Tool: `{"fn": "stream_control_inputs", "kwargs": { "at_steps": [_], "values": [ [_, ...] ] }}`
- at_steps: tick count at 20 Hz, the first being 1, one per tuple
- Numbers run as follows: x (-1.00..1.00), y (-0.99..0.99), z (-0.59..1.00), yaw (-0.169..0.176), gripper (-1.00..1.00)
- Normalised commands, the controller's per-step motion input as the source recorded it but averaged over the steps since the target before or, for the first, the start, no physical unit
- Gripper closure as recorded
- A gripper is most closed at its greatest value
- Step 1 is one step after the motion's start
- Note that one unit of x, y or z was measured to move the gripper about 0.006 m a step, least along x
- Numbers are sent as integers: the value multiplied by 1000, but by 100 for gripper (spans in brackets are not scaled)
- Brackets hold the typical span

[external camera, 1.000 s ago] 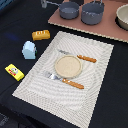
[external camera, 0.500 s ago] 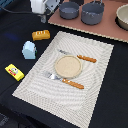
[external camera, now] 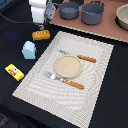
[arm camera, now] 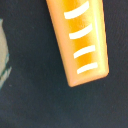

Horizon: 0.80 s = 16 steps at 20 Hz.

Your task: Place the bread, butter, and milk from the table onto the serving area.

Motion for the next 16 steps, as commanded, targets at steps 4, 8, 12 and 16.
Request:
{"fn": "stream_control_inputs", "kwargs": {
  "at_steps": [4, 8, 12, 16],
  "values": [
    [-104, -96, -379, 147, -100],
    [-107, -111, -379, 122, -100],
    [-109, -142, -358, 82, -100],
    [-124, -132, -355, 72, -100]
  ]
}}
